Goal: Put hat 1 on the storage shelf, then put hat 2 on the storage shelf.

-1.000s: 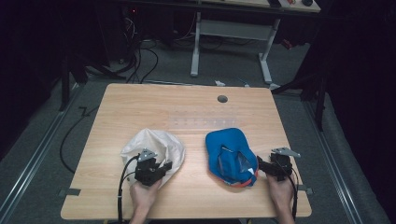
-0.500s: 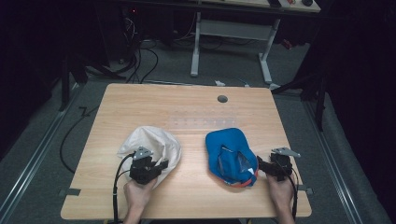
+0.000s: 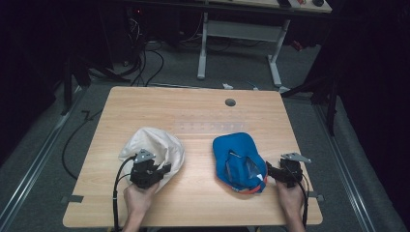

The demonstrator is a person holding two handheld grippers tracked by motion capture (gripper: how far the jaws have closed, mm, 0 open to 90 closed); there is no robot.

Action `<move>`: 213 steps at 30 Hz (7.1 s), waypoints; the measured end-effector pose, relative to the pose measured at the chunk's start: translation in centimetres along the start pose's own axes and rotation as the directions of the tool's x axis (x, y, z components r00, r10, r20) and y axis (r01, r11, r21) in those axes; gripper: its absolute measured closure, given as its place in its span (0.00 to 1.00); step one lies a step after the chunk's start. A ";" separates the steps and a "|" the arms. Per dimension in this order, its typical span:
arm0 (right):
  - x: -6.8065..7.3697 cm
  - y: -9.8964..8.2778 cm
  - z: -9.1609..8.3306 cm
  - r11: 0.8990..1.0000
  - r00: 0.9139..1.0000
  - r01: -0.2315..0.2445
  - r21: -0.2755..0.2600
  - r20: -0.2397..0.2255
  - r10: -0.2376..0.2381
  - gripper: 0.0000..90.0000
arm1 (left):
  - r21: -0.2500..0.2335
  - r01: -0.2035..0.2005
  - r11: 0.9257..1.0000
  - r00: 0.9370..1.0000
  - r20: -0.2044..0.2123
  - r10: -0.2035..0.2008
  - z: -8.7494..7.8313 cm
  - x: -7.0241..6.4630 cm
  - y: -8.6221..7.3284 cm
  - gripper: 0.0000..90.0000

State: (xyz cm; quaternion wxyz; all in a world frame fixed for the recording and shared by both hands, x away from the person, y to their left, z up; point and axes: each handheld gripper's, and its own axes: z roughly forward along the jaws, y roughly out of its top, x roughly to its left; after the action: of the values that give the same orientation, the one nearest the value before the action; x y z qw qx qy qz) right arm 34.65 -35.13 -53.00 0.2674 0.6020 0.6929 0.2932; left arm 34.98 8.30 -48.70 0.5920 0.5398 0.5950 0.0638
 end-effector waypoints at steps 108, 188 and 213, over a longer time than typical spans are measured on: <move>0.0 0.0 0.0 1.000 1.000 0.005 0.000 -0.004 -0.005 0.38 | 0.423 -0.305 0.854 0.896 -0.178 0.408 14.3 -3.9 11.0 0.93; 1.5 1.6 1.7 0.998 0.996 0.067 -0.011 -0.064 -0.068 0.50 | 0.587 -0.141 0.797 0.886 -0.284 0.366 17.7 -4.9 12.7 0.94; 1.6 1.6 1.7 0.998 0.995 0.070 -0.011 -0.071 -0.070 0.48 | 0.475 -0.206 0.855 0.914 -0.219 0.342 16.4 -4.2 11.4 0.60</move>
State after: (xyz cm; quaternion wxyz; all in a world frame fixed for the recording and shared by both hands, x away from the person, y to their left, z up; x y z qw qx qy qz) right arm 36.72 -33.27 -53.02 0.2553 0.5653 0.7214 0.3080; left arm 52.93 0.70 -42.64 0.3427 0.7242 0.5913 0.0914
